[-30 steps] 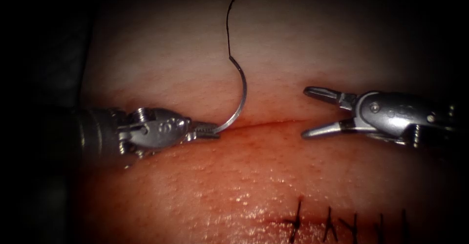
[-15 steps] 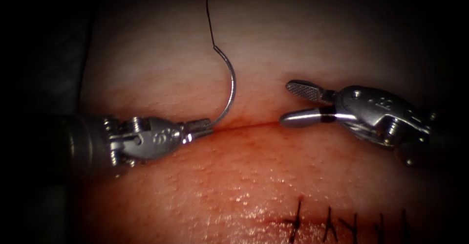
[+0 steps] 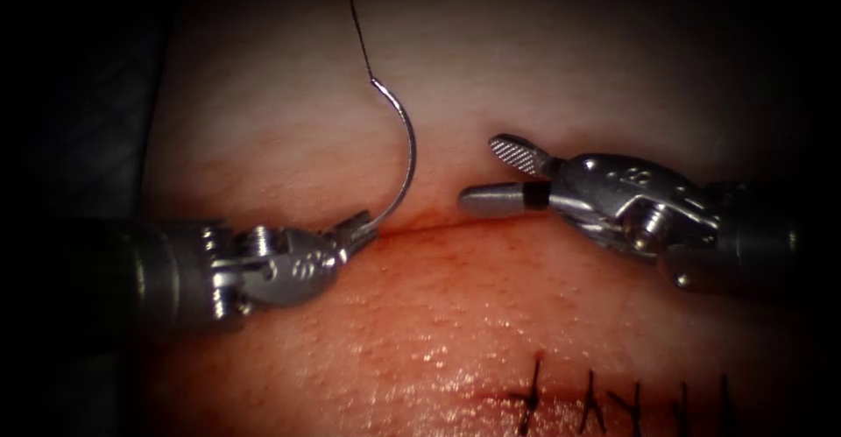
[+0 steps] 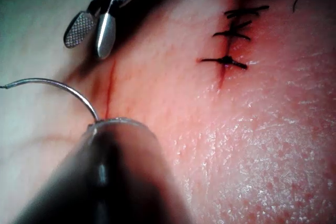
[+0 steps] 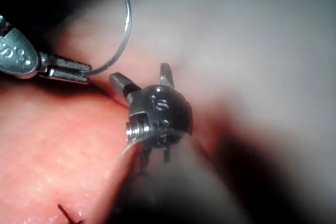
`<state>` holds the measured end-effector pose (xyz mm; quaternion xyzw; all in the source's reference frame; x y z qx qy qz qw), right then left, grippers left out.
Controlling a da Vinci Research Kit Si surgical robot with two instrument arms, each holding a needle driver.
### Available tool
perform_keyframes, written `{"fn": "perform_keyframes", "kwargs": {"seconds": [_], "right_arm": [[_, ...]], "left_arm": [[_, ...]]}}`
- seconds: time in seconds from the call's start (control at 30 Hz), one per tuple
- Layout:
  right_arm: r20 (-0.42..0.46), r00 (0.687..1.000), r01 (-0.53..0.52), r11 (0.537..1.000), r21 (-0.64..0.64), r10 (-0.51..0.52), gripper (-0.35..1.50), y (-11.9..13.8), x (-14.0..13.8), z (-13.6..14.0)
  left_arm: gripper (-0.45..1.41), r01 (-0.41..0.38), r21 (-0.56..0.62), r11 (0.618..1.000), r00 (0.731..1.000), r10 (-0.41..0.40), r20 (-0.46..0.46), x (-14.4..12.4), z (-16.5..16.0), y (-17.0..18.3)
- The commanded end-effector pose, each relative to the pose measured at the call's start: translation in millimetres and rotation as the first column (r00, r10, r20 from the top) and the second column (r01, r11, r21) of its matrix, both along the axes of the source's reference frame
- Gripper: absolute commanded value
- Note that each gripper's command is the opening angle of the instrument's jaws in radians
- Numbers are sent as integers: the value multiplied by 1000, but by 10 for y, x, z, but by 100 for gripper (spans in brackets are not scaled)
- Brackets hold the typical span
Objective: Wound Closure
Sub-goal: Pass the needle to the right gripper.
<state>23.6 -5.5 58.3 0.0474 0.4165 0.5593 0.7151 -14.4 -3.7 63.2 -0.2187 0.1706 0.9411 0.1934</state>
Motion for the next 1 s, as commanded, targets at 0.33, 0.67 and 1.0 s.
{"fn": "perform_keyframes", "kwargs": {"seconds": [0.33,0.67,1.0], "right_arm": [[-34,999,-5,1000,-3,5,126,7,42,3],[-37,999,-15,1000,-2,14,126,12,57,4],[-43,999,-18,1000,-5,17,104,17,64,0]], "left_arm": [[-45,-79,-72,994,995,74,-70,-15,2,-4],[-45,-89,-114,989,993,80,-83,-17,-8,-9],[-45,-100,-124,987,992,89,-90,-17,-8,-11]]}}
